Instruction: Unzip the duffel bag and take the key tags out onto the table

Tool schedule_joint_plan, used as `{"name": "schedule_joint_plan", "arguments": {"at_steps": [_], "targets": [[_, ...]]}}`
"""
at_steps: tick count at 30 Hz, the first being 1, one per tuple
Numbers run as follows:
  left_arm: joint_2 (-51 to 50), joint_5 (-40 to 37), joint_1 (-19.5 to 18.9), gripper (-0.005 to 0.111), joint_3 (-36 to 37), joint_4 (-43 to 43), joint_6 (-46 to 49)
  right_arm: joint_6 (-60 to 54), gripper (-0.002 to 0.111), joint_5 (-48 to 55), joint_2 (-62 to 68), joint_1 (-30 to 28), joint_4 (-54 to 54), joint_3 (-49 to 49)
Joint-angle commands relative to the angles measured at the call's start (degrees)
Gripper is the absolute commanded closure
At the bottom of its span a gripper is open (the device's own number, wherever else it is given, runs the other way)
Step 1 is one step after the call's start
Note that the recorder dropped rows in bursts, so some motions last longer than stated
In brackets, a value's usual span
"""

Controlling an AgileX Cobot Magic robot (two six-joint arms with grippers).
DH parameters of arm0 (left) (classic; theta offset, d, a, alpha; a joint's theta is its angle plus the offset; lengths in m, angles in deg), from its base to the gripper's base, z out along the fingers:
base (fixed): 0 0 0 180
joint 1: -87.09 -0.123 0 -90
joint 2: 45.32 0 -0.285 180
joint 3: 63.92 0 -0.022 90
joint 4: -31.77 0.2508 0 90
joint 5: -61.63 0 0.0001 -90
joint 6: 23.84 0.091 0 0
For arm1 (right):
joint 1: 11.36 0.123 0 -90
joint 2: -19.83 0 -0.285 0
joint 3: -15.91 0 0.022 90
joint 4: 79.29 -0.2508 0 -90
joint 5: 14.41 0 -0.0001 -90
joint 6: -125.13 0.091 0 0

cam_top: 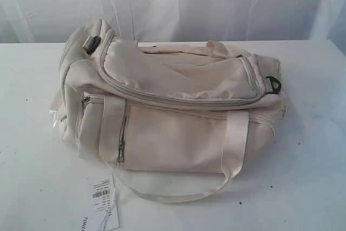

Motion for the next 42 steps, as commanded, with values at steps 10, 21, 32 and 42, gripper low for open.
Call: {"name": "schedule_joint_plan", "arguments": {"at_steps": [10,21,32,42], "targets": [[0.25,-0.07,-0.05,0.107,0.14,0.00,-0.18,0.26,0.108,-0.67,-0.39,0.00,0.18,0.13],[0.25,-0.07,-0.05,0.107,0.14,0.00,-0.18,0.26,0.108,-0.67,-0.39,0.00,0.18,0.13],[0.25,0.61,-0.05,0.107,0.14,0.00,-0.20,0.26,0.108,-1.72,-0.39,0.00,0.18,0.13],[0.25,28.69,-0.05,0.107,0.14,0.32,-0.33,0.26,0.108,-29.45,-0.39,0.00,0.18,0.13]]}}
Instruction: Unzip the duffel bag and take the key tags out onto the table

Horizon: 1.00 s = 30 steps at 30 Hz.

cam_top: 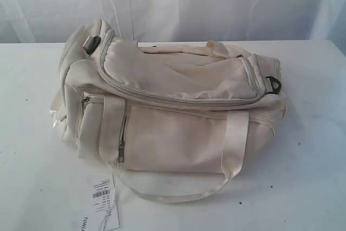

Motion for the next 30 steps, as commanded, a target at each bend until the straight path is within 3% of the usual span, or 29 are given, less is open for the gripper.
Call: {"name": "schedule_joint_plan", "arguments": {"at_steps": [1,7,11,19,22,25,28,30], "targets": [[0.25,7.23,-0.05,0.107,0.14,-0.08,-0.33,0.26,0.108,-7.95,-0.39,0.00,0.18,0.13],[0.25,10.73,-0.05,0.107,0.14,-0.08,-0.33,1.20,0.108,-9.67,-0.39,0.00,0.18,0.13],[0.25,19.24,-0.05,0.107,0.14,-0.08,-0.33,3.53,0.108,-15.51,-0.39,0.00,-0.29,0.13],[0.25,34.61,-0.05,0.107,0.14,-0.08,-4.27,25.78,0.108,-17.85,-0.39,0.00,-0.41,0.13],[0.25,36.42,-0.05,0.107,0.14,0.00,-7.40,30.76,0.108,-9.74,-0.39,0.00,-0.08,-0.92],[0.25,31.76,-0.05,0.107,-0.18,0.00,-7.62,30.64,0.108,0.22,1.76,0.00,0.47,-5.03],[-1.77,15.91,-0.05,0.107,-5.35,-0.40,-9.85,30.53,0.108,0.59,8.27,0.37,3.46,-8.94],[-5.61,9.51,-0.05,0.107,-9.67,-0.40,-9.95,30.53,0.108,0.59,14.20,1.05,4.80,-12.30]]}}
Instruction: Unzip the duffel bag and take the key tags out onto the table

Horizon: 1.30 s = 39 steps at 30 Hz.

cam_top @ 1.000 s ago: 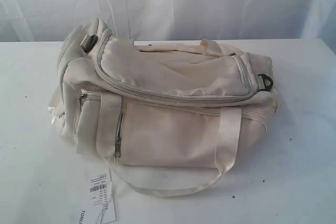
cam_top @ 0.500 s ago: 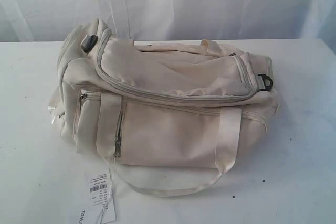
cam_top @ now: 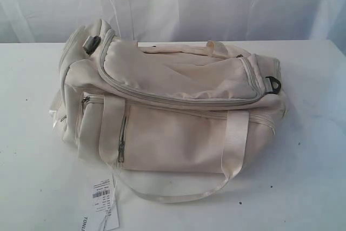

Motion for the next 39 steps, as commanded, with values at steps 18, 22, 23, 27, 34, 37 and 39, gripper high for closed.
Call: {"name": "schedule_joint_plan", "arguments": {"at_steps": [18,22,23,27,34,37,39], "targets": [[-55.18,-72.35,17.21,0.107,-48.49,-22.36,36.04,-36.52,0.108,45.68,73.46,15.87,-7.20,-62.12],[-62.25,-77.58,19.79,0.107,-50.72,-30.13,44.54,-40.54,0.108,57.24,86.20,15.77,-8.03,-77.03],[-63.45,-77.73,20.06,0.107,-50.77,-31.16,45.29,-40.65,0.108,58.68,88.59,15.77,-7.79,-79.64],[-65.57,-80.71,21.04,0.107,-51.50,-36.57,46.71,-41.71,0.108,60.87,98.69,15.77,-6.50,-90.99],[-65.66,-84.84,22.09,0.107,-51.85,-41.68,51.02,-41.20,0.078,62.28,113.56,15.77,-2.48,-106.31],[-65.66,-84.97,22.09,0.107,-51.85,-41.91,51.61,-41.20,0.052,61.08,117.92,15.77,-0.64,-109.08],[-65.66,-84.97,22.09,0.107,-51.85,-41.91,51.61,-41.08,0.047,59.21,119.86,15.77,0.70,-109.60]]}}
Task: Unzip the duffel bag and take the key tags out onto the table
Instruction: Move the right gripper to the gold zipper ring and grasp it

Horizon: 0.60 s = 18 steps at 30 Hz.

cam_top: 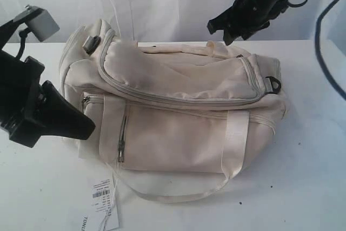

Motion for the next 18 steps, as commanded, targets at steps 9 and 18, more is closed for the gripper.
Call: {"name": "schedule_joint_plan", "arguments": {"at_steps": [9,18], "targets": [[0.15,-2.05,0.28,0.107,-0.38,-1.84,0.72,5.64,0.053,-6.01,9.43,-0.09,8.93,-2.65],[0.15,-2.04,0.28,0.107,-0.38,-1.99,0.72,5.02,0.079,-4.73,10.49,-0.09,8.13,-2.65]]}}
